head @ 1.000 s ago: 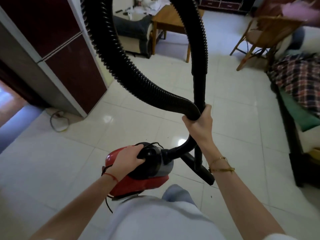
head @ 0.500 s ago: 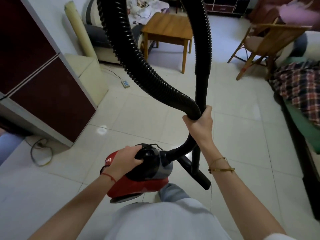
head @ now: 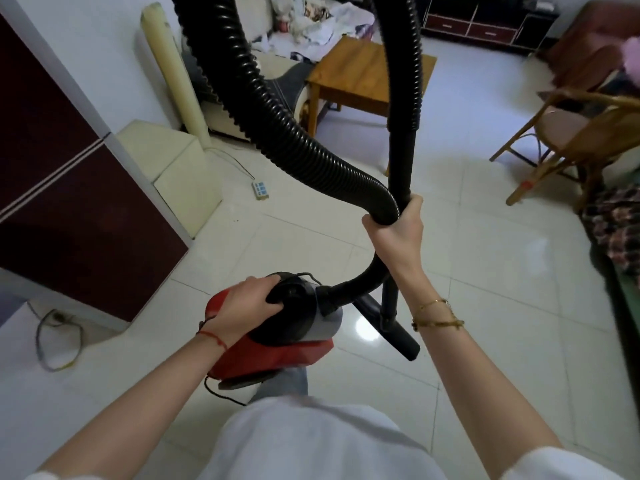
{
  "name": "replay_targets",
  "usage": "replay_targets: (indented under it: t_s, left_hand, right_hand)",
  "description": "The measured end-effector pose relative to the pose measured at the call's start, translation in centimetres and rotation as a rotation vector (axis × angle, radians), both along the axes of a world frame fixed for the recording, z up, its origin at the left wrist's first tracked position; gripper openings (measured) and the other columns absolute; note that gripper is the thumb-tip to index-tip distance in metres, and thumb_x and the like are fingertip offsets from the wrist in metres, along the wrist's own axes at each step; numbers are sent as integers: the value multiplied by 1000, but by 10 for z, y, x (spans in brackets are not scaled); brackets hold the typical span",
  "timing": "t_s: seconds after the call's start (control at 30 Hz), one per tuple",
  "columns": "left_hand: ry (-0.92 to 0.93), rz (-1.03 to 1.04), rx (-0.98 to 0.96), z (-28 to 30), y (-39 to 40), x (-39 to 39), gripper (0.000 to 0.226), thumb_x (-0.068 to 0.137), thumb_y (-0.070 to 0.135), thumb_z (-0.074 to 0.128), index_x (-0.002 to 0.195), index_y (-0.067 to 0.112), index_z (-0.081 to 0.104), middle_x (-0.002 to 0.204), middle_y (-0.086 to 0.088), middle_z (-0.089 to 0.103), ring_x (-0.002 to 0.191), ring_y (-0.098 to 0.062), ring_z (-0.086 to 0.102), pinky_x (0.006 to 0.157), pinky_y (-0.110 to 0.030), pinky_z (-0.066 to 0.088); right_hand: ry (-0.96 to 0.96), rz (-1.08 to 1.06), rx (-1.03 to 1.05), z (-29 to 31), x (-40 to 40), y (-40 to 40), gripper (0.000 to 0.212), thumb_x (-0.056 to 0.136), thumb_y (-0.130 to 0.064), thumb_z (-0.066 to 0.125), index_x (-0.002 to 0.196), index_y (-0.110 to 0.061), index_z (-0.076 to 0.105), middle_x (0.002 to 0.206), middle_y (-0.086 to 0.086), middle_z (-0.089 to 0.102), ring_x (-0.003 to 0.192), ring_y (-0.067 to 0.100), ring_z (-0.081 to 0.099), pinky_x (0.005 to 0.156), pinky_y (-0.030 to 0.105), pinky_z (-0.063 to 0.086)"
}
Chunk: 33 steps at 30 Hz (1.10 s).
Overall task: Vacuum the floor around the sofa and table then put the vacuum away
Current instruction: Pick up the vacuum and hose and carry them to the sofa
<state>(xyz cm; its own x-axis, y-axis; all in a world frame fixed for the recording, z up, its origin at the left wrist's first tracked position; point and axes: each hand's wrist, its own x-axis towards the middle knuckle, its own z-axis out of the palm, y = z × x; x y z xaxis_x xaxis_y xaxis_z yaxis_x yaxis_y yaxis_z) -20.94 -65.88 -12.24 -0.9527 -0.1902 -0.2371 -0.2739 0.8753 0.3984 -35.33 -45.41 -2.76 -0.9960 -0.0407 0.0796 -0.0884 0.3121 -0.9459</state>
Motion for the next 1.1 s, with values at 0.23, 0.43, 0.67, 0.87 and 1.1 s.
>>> replay_targets:
  t_s: [0.23,0.43,0.67,0.87,1.1]
  left_hand:
    - [13,36,25,6,-73,-128,22,80,29,52,101,30,58,90,-2,67,87,-29,63,65,-31,43]
    - [-21,-8,-12,10,-144,-243,11,80,29,46,85,20,50,79,0,63,81,-28,61,58,-33,39]
    - [11,-27,-80,10,-208,-365,17,82,33,50,93,21,54,88,-1,67,88,-29,62,62,-31,37]
    - [35,27,-57,-1,-251,-467,35,83,30,60,117,20,60,100,-7,69,92,-27,64,66,-31,44]
    - [36,120,-41,-13,-282,-593,33,83,24,63,116,21,61,97,-4,70,91,-23,65,63,-27,41]
  right_hand:
    - [15,13,4,-3,-132,-87,43,70,-10,67,103,-16,39,95,10,61,70,14,59,47,11,41]
    - [24,25,7,0,-245,-160,44,68,-10,69,99,-18,39,95,12,60,72,16,59,47,8,40]
    - [24,31,-4,-2,-365,-218,49,69,-9,70,107,-17,40,95,7,60,77,16,63,53,15,47]
    - [14,41,-11,-14,-478,-261,50,69,-8,72,109,-14,41,94,1,57,78,10,62,57,18,51]
    - [-10,122,-7,-25,-620,-305,51,67,-17,72,108,-15,41,93,3,59,81,12,63,61,24,54]
